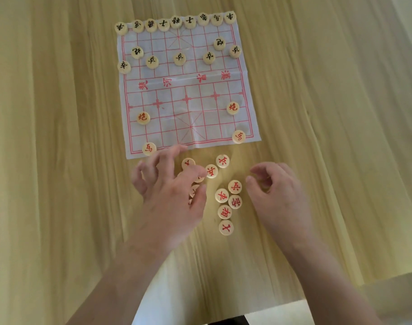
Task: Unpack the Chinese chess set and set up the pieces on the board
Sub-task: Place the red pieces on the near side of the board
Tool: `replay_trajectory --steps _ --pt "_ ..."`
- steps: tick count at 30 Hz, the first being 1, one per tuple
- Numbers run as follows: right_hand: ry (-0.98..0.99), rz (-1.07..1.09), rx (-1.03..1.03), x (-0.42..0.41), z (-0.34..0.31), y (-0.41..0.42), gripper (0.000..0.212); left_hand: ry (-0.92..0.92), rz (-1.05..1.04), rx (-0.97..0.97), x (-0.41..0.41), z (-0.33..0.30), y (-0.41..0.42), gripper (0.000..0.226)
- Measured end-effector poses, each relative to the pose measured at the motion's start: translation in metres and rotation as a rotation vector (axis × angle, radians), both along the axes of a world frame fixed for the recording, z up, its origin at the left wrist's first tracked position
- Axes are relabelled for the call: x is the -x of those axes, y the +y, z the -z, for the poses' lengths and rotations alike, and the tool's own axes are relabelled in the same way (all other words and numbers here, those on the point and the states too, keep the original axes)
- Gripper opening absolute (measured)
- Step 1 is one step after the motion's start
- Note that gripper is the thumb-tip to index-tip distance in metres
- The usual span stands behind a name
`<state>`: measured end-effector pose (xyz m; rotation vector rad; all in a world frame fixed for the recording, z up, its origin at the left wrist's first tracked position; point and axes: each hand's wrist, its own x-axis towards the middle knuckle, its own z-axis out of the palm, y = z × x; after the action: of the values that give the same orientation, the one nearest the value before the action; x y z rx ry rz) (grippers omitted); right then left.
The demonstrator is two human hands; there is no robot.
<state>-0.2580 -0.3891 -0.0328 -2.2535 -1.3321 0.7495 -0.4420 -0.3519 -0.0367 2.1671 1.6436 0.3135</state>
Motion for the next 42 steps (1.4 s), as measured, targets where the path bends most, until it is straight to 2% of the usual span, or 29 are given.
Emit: replay_trajectory --steps 11,19,26,29,31,33,37,42 --pt "0.056 -0.016 0.039 -0.004 -0.002 -0.022 0.012 0.027 0.073 -0.014 -0.007 0.004 -0.018 0.015" --pt "0.066 0.001 0.047 -0.003 -0.002 -0.031 0.013 0.153 0.177 -0.037 -0.016 0.008 -0.015 0.018" --pt "0.071 0.031 0.047 -0.005 -0.002 -0.031 0.011 0.127 0.206 -0.058 -0.015 0.013 -0.019 0.016" --pt "0.065 0.045 0.043 -0.006 -0.003 -0.027 0.013 0.102 0.192 -0.036 -0.013 0.011 -0.019 0.003" --pt "0.055 0.063 0.046 -0.007 -0.005 -0.025 0.013 0.088 0.185 -0.015 -0.013 0.011 -0.018 0.007" --pt "0.057 0.074 0.038 -0.005 -0.008 -0.022 0.014 0.037 0.142 -0.004 -0.008 0.007 -0.014 0.012" --pt "0.059 0.024 0.004 0.009 -0.015 -0.013 0.014 -0.073 -0.084 0.04 0.013 -0.006 -0.003 0.013" --pt "0.085 -0.088 0.012 0.037 -0.017 -0.002 0.012 -0.072 -0.213 0.037 0.033 -0.009 0.002 0.009"
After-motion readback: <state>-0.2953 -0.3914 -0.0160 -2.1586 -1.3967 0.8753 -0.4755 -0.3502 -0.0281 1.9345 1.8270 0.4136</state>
